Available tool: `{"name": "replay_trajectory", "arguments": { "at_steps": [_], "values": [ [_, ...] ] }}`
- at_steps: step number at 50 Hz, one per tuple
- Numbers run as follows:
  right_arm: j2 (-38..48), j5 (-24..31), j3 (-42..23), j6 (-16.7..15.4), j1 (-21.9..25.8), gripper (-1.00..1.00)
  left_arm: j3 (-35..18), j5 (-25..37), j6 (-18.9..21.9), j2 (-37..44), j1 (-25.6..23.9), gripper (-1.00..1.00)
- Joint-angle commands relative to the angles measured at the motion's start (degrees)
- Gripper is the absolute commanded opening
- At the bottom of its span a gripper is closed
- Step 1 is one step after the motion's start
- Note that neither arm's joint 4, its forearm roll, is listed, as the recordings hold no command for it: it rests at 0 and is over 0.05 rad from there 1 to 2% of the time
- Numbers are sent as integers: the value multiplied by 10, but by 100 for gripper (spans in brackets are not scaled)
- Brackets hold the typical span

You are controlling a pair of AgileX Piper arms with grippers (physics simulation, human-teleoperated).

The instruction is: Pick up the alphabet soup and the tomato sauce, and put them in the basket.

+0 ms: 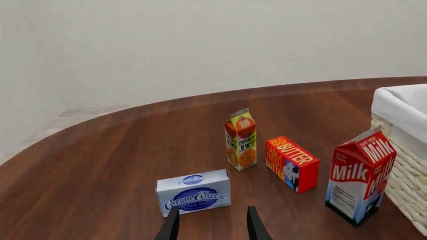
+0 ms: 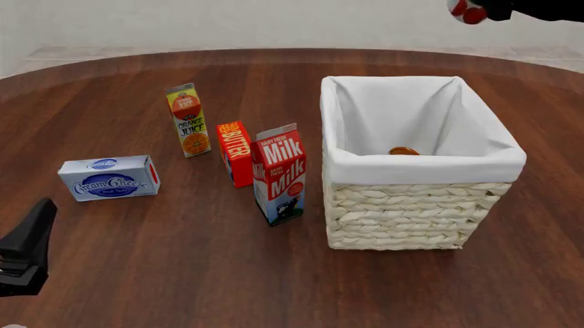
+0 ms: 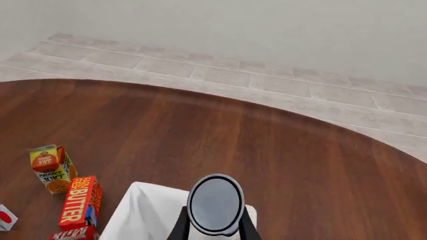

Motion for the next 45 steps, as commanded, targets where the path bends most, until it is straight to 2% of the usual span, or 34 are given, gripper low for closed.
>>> {"name": "replay_trajectory", "arguments": {
  "at_steps": [1, 11, 15, 30, 45],
  "values": [
    [-12, 33, -14, 1, 11, -100, 0, 5, -1, -6, -1, 100],
    [-15, 62, -22, -15, 23, -100, 0, 1, -2, -3, -1, 100],
    [-30, 87, -15, -16, 48, -100, 0, -6, -3, 4, -1, 100],
    [-39, 128, -26, -30, 66, -100, 0, 5, -2, -8, -3, 100],
    [-33, 141, -24, -42, 78, -100, 0, 2, -4, -6, -3, 100]
  ]
}}
